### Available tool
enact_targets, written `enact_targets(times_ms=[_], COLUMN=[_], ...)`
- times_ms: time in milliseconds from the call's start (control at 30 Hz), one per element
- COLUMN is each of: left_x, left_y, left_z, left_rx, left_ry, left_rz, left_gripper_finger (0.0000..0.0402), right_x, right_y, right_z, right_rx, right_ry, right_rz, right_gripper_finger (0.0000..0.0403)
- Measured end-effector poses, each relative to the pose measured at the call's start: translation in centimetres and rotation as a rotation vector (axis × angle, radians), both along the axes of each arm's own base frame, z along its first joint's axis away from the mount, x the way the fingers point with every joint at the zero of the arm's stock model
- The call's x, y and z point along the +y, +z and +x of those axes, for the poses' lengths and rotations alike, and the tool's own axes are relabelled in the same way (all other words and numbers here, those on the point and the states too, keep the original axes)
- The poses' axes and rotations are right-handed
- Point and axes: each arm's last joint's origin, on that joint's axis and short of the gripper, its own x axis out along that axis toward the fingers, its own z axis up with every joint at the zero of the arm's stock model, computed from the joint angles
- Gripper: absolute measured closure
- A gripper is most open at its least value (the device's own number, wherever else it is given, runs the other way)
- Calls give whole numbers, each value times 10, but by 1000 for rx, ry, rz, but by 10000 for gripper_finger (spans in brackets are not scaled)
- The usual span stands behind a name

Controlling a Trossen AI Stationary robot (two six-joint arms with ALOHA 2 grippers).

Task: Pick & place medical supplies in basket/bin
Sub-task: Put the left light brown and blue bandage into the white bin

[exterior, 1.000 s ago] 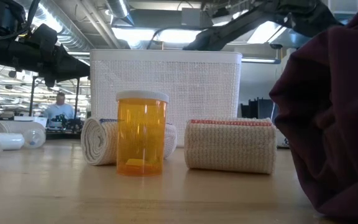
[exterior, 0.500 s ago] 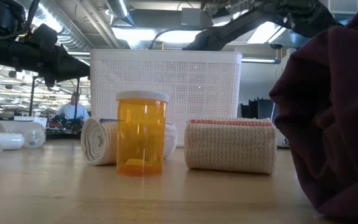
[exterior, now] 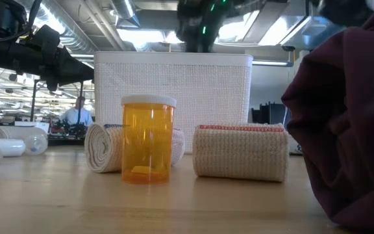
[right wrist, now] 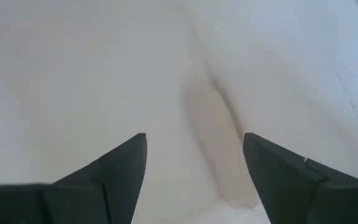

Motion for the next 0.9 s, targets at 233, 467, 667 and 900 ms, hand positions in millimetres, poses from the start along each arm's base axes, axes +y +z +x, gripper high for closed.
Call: enact_targets(times_ms=[233,467,667,900], left_x=[-2,-11,-19,-17], left_y=[13,49,74,115], left_z=[1,-7,-20,-14], left_rx=[-140,-525,-729,-366], left_ry=[-68,-271,-311,-254], left_rz=[36,91,204,119], left_gripper_finger=[262,210,207,212], right_x=[70,149,180,185], right_y=[69,107,99,70], right_z=[-26,-48,-68,-107], right_rx=[-181,-339,-397,-604], right_ry=[90,302,442,423], right_rz=[-21,-16,60,64], right_gripper_finger=[135,136,136,136])
